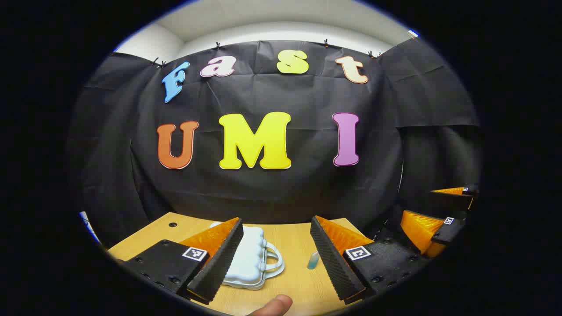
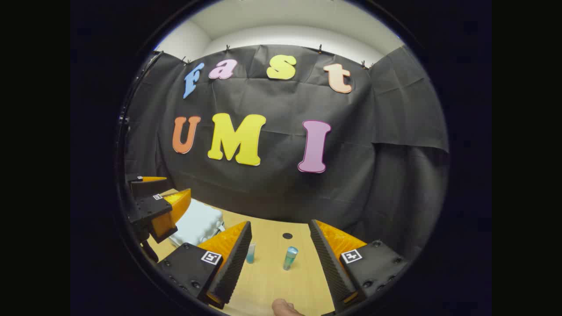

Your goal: First open the suitcase, pack the skin care products into it, and then close the suitcase.

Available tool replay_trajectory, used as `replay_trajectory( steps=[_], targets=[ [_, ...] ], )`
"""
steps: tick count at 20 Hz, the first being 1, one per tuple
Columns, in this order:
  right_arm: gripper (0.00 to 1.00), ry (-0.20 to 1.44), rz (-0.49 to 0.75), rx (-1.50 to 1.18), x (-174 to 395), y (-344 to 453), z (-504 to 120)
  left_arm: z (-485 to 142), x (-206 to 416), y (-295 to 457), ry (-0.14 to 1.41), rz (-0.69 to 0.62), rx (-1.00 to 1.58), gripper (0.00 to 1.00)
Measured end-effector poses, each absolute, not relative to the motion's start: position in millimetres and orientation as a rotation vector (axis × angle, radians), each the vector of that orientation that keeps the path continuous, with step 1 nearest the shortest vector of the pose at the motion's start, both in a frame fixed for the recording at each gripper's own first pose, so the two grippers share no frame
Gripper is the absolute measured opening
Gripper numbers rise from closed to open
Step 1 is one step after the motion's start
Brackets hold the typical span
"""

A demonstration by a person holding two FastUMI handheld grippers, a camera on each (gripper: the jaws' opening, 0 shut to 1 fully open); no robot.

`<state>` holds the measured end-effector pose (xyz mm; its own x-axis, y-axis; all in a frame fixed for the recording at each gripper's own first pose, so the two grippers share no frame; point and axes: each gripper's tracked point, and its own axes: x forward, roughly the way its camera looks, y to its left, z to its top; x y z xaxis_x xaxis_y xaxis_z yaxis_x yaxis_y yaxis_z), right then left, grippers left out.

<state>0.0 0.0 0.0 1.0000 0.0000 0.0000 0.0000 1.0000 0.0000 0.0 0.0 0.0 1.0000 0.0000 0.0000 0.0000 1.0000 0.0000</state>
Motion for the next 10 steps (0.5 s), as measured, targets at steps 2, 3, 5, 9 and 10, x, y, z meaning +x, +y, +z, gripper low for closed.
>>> replay_trajectory(
  steps=[2,3,5,9,10],
  targets=[
    [0.8,-0.002,-0.002,0.006,7,-1,2,4,4,0,-0.009,-0.001,-0.003,0.98],
    [0.8,-0.001,-0.007,0.005,11,-2,3,4,7,1,-0.008,0.005,-0.002,0.98],
    [0.8,-0.008,-0.002,0.005,16,-2,6,4,11,1,-0.01,0.012,-0.006,0.98],
    [0.8,-0.03,-0.001,0.013,23,-6,14,1,14,-2,0.003,0.01,-0.007,0.98],
    [0.8,-0.032,-0.001,0.02,24,-8,15,2,16,-5,0.001,0.009,-0.003,0.98]
  ],
)
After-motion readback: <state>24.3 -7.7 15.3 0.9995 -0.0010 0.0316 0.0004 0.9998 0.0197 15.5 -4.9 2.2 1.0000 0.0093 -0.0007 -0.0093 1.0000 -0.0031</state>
